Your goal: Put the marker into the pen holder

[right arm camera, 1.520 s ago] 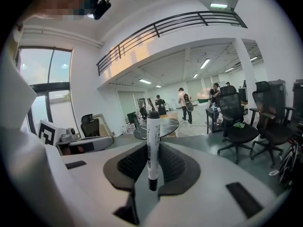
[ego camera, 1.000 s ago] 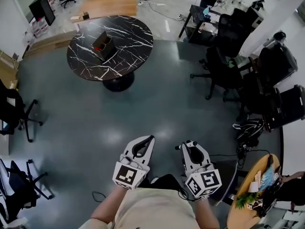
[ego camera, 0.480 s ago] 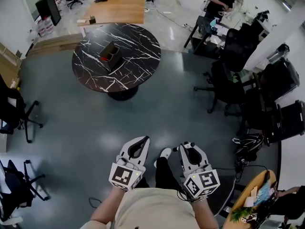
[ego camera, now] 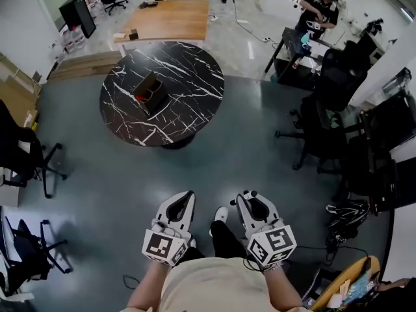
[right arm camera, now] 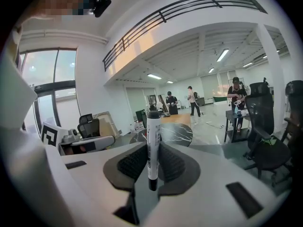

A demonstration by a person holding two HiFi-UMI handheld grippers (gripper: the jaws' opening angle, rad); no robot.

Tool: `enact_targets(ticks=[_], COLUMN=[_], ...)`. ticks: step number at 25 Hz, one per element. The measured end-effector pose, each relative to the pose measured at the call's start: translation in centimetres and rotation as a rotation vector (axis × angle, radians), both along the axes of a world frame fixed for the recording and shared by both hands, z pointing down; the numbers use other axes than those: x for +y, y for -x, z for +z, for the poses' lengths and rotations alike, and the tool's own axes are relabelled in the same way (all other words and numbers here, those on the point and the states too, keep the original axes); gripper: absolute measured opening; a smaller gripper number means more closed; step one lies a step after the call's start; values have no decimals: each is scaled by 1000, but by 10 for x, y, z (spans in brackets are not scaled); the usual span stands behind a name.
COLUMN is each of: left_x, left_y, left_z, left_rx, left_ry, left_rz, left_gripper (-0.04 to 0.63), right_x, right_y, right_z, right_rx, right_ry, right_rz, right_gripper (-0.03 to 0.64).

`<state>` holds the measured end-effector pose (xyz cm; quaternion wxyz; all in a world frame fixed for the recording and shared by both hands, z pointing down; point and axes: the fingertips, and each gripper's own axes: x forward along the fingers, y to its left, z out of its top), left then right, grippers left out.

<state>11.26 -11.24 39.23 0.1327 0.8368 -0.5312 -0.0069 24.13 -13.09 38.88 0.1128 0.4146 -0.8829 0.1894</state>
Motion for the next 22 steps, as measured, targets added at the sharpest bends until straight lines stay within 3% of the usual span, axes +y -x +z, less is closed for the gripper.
enact_targets(ticks=[5,11,22], left_x=[-65,-108,-146], left_y=[-22,-42,-11], left_z=[-1,-10,-9], left_rx=[-39,-63,-83], left_ry=[1,-1,13], left_rz=[-42,-112,-242], left_gripper=[8,8,8], right_x=[-65,-123,-179], right_y=[-29,-54,-22], right_z=[-7,-5,2], right_rx=[-21,-45,-65], right_ry=[-7,7,23], right_rz=[-45,-88,-205], right_gripper=[82,83,83])
